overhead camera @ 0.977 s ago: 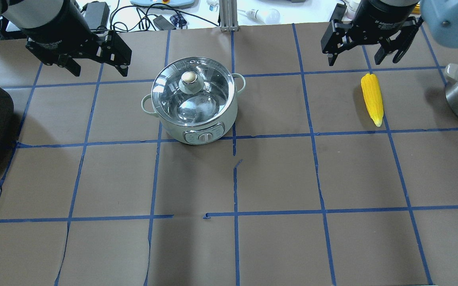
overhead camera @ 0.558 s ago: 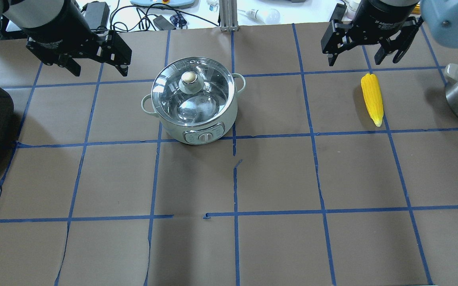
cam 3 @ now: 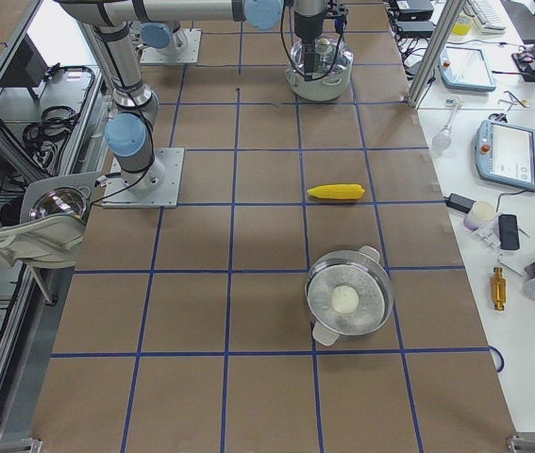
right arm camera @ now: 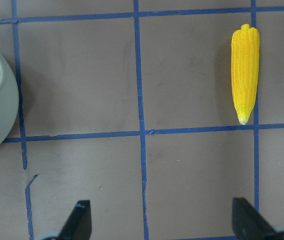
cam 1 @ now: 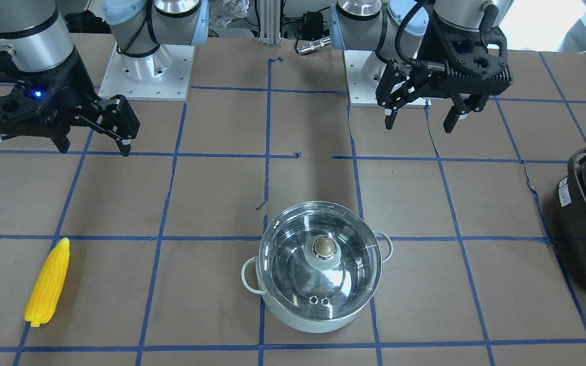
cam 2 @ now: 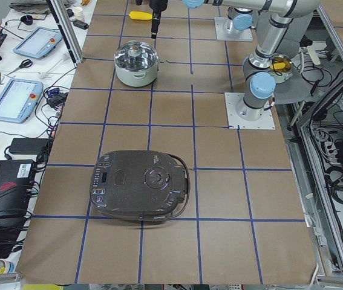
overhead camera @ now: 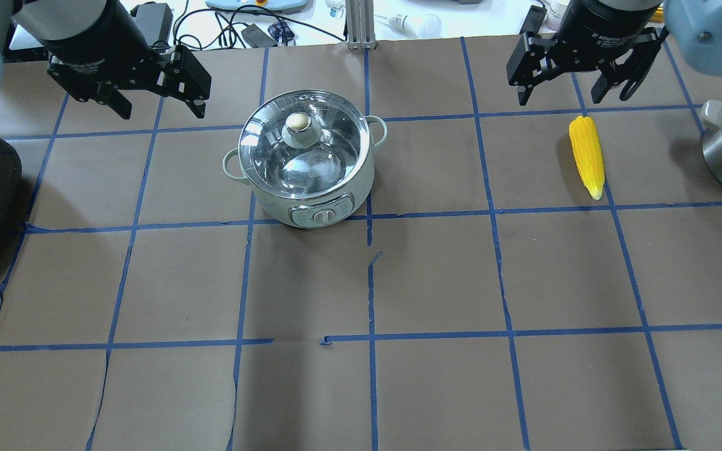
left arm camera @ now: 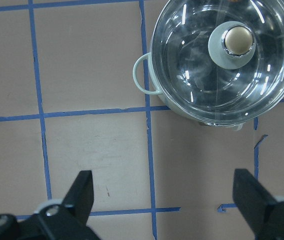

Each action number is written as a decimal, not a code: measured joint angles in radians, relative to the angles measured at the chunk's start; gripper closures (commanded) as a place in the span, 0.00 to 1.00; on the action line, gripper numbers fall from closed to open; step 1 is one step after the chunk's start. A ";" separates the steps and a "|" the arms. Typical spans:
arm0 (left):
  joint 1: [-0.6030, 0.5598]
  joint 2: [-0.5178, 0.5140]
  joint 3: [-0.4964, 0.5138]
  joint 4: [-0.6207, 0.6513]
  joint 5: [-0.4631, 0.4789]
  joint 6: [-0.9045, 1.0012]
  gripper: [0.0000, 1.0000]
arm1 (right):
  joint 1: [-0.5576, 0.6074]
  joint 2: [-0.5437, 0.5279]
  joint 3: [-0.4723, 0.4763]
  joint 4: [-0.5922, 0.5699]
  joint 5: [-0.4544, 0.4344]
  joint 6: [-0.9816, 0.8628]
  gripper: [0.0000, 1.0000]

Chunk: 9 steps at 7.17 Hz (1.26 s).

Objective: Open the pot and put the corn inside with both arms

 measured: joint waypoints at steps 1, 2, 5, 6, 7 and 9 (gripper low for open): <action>-0.001 -0.001 0.000 0.000 0.002 -0.009 0.00 | 0.000 0.000 0.000 0.000 0.000 0.000 0.00; -0.001 -0.009 0.001 0.008 0.004 -0.021 0.00 | 0.000 0.000 0.000 0.001 0.000 0.000 0.00; -0.083 -0.142 0.012 0.175 0.003 -0.149 0.00 | 0.000 0.001 0.000 0.003 0.001 0.000 0.00; -0.107 -0.209 0.015 0.240 0.001 -0.184 0.00 | 0.000 0.002 0.000 0.003 0.001 0.000 0.00; -0.123 -0.277 0.017 0.313 -0.001 -0.198 0.00 | -0.002 0.004 0.001 0.001 0.001 -0.001 0.00; -0.170 -0.385 0.019 0.426 0.008 -0.202 0.01 | -0.013 0.008 -0.001 -0.004 -0.002 -0.009 0.00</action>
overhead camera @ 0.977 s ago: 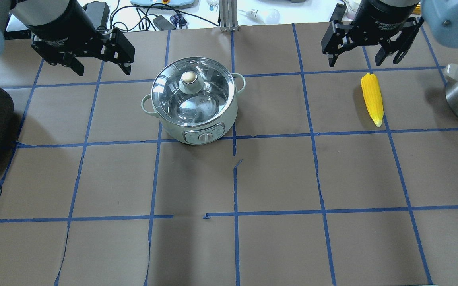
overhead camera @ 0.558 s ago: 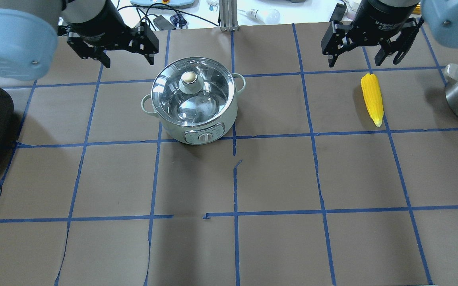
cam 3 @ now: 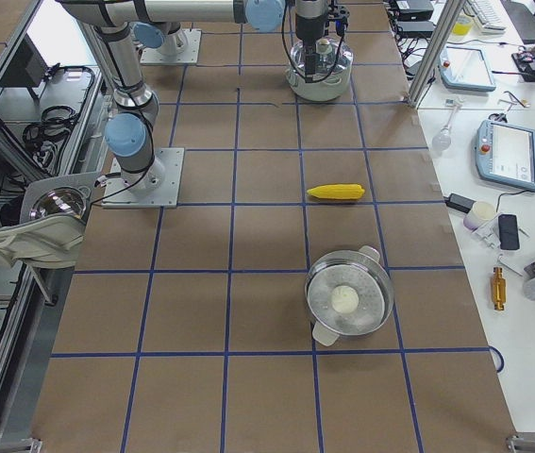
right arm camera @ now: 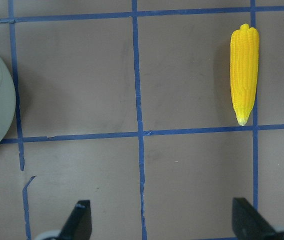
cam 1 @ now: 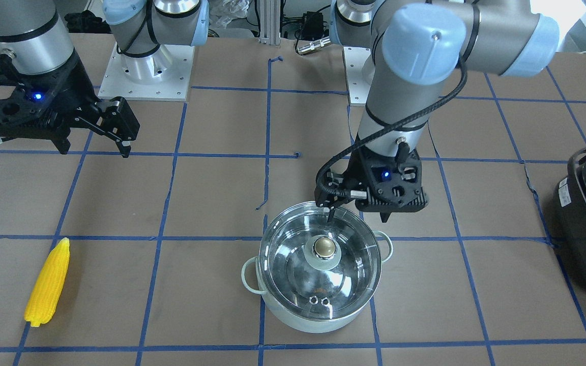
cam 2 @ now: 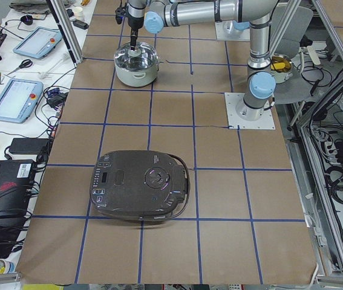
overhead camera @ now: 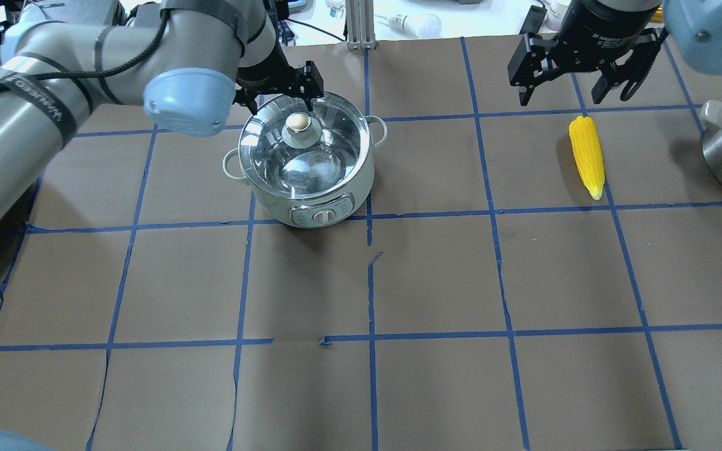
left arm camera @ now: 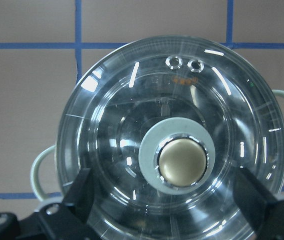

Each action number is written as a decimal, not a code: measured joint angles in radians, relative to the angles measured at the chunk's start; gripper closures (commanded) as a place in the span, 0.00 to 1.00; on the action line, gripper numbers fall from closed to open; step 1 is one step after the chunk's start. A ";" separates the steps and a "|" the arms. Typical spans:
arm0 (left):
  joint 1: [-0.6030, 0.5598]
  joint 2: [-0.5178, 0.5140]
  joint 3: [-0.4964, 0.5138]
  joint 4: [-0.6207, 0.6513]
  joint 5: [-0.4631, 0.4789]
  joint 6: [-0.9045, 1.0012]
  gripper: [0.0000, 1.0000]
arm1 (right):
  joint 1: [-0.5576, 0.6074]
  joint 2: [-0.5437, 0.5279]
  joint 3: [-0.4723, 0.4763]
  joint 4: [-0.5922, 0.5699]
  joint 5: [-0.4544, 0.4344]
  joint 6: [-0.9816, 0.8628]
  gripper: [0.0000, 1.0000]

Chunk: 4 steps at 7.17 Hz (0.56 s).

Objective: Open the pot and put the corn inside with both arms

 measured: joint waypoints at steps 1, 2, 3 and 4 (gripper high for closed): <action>-0.010 -0.026 0.001 0.018 0.002 -0.003 0.07 | -0.020 0.006 -0.003 -0.003 -0.007 -0.003 0.00; -0.014 -0.044 0.001 0.025 0.003 -0.004 0.15 | -0.059 0.027 -0.009 -0.005 -0.012 -0.011 0.00; -0.015 -0.059 0.001 0.033 0.004 -0.005 0.23 | -0.108 0.058 -0.012 -0.005 -0.012 -0.034 0.00; -0.015 -0.070 0.000 0.044 0.005 -0.009 0.27 | -0.157 0.093 -0.010 -0.006 -0.012 -0.082 0.00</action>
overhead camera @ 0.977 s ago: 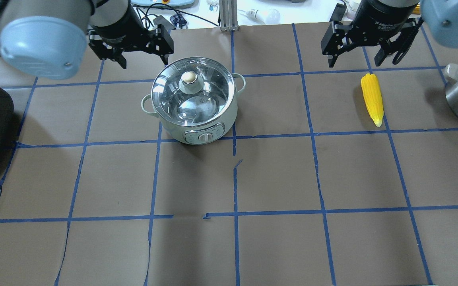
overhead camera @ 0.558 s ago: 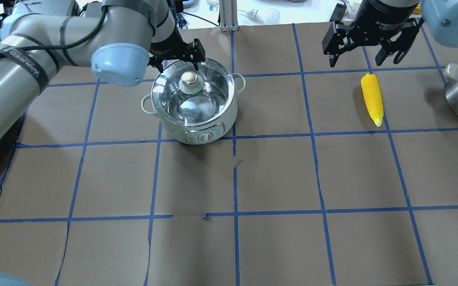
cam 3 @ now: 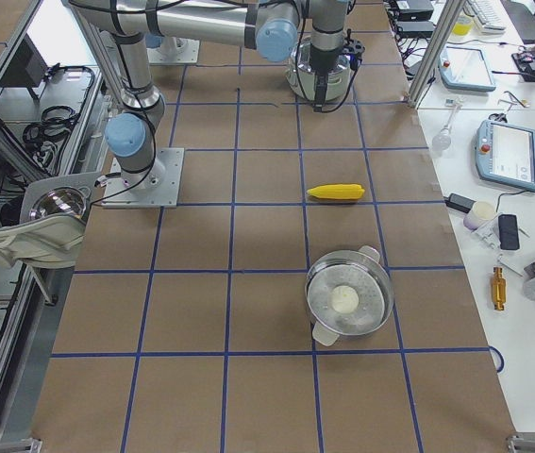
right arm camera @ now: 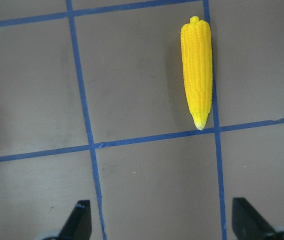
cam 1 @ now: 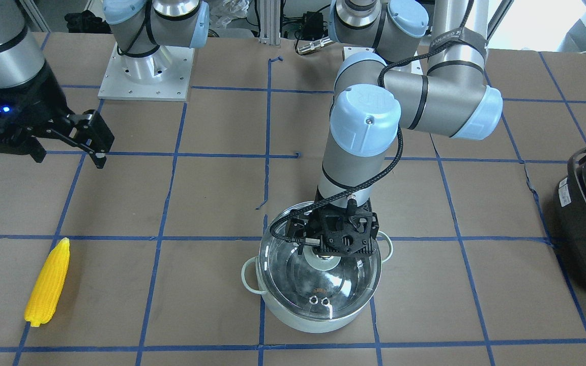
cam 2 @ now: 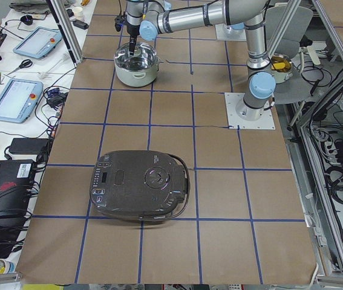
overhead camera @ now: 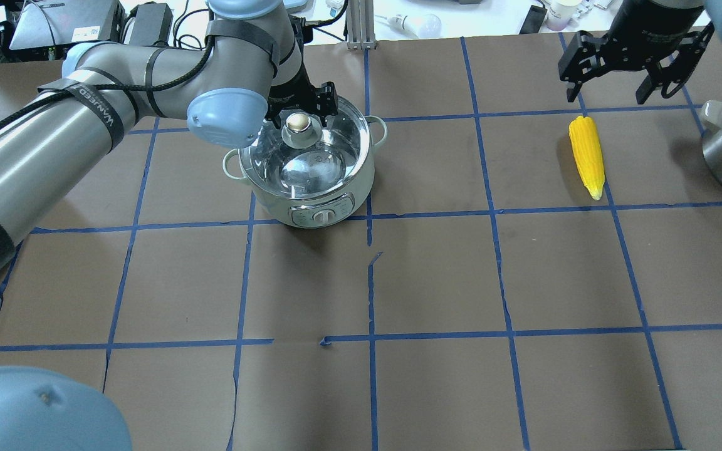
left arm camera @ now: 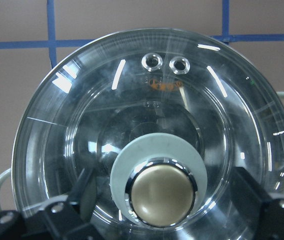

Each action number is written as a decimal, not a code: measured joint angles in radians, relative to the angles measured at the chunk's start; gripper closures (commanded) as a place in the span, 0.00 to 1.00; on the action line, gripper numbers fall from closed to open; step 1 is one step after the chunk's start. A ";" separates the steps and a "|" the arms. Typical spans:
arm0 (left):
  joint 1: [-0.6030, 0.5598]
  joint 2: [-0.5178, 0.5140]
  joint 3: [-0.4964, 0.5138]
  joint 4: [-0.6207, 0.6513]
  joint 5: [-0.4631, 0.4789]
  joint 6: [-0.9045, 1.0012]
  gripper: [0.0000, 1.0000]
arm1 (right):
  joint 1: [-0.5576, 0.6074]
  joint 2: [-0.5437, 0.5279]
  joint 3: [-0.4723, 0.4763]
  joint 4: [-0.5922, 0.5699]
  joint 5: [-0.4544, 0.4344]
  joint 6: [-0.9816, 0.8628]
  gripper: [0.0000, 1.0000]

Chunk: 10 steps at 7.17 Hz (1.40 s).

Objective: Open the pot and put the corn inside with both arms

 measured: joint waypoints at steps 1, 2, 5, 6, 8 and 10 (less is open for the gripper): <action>0.000 -0.004 0.000 0.006 0.001 -0.003 0.35 | -0.044 0.038 0.004 -0.003 -0.001 -0.063 0.00; 0.000 -0.001 0.001 0.008 0.000 -0.005 0.55 | -0.087 0.085 0.007 -0.021 -0.002 -0.124 0.00; 0.000 0.016 -0.004 0.005 -0.003 -0.003 0.67 | -0.159 0.236 0.096 -0.301 0.022 -0.252 0.00; 0.000 0.017 -0.002 0.003 -0.004 -0.001 0.67 | -0.162 0.277 0.155 -0.462 0.030 -0.259 0.00; 0.016 0.035 0.027 -0.029 -0.004 0.009 0.67 | -0.162 0.353 0.199 -0.647 0.052 -0.256 0.02; 0.093 0.062 0.088 -0.154 -0.004 0.099 0.67 | -0.160 0.391 0.208 -0.716 0.088 -0.244 0.53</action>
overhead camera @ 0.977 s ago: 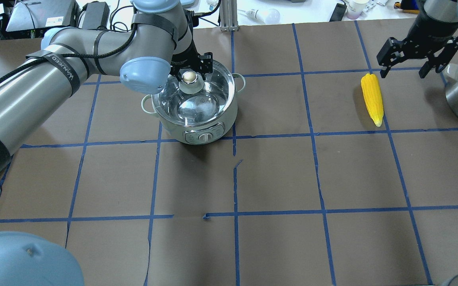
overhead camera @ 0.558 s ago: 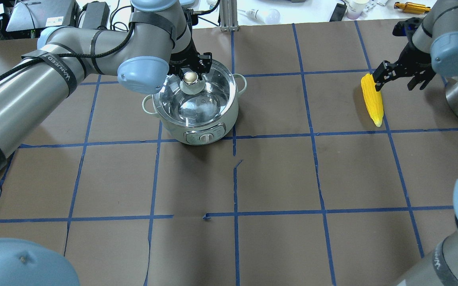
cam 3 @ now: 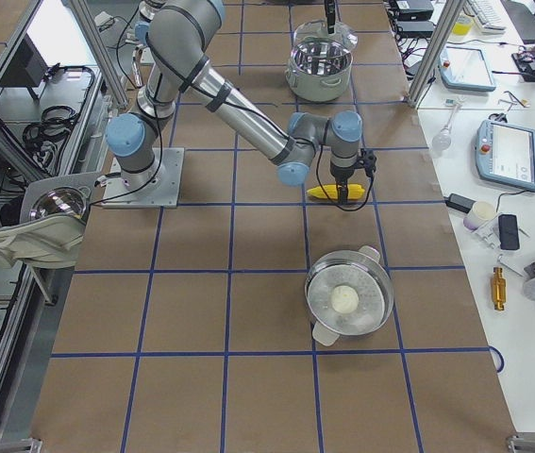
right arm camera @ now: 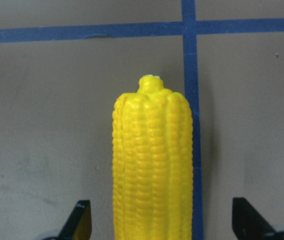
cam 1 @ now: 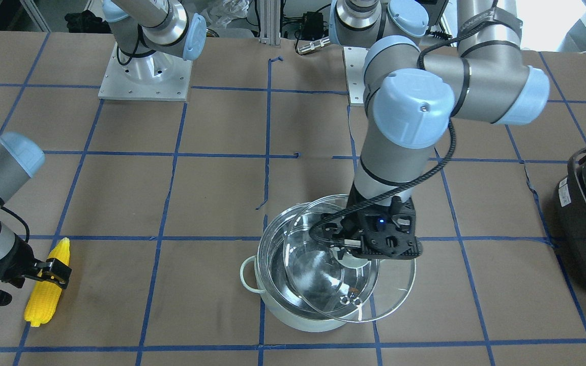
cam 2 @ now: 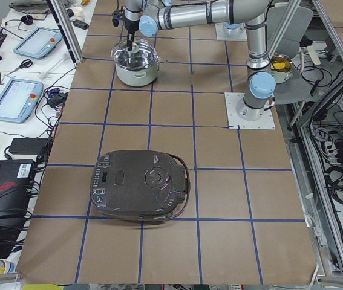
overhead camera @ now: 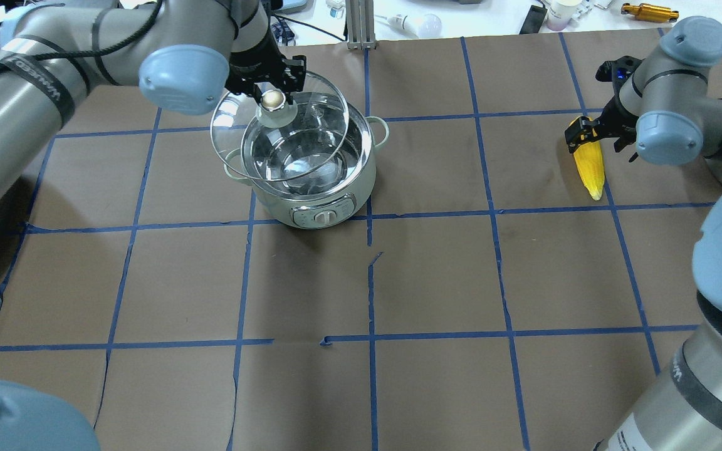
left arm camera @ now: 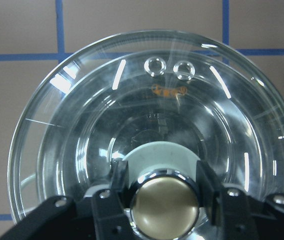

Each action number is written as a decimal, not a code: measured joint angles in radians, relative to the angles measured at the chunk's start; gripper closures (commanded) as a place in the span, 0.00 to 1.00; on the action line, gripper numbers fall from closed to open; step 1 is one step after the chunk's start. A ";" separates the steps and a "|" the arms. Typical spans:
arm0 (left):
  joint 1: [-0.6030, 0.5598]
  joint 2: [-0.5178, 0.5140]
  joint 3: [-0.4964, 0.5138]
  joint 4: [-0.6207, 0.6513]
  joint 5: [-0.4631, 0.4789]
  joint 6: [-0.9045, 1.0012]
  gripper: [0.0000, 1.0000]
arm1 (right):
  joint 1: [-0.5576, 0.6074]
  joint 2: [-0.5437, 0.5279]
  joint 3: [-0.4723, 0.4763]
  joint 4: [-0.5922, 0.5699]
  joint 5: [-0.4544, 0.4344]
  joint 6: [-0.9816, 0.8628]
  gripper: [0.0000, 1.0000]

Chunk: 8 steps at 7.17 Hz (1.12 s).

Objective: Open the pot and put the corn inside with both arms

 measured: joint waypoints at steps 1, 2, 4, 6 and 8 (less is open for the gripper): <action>0.069 0.020 0.010 -0.049 0.001 0.084 0.67 | 0.001 0.010 0.003 -0.016 0.005 0.002 0.89; 0.147 0.038 0.003 -0.074 -0.001 0.172 0.67 | 0.001 0.015 0.007 -0.028 0.006 0.001 1.00; 0.291 0.059 -0.070 -0.072 -0.009 0.333 0.69 | 0.002 0.011 0.014 -0.040 0.006 0.004 1.00; 0.394 0.061 -0.160 -0.008 -0.015 0.427 0.70 | 0.011 -0.014 0.005 -0.031 0.004 0.006 1.00; 0.483 0.052 -0.326 0.177 -0.060 0.522 0.70 | 0.065 -0.048 -0.067 0.063 -0.009 0.024 1.00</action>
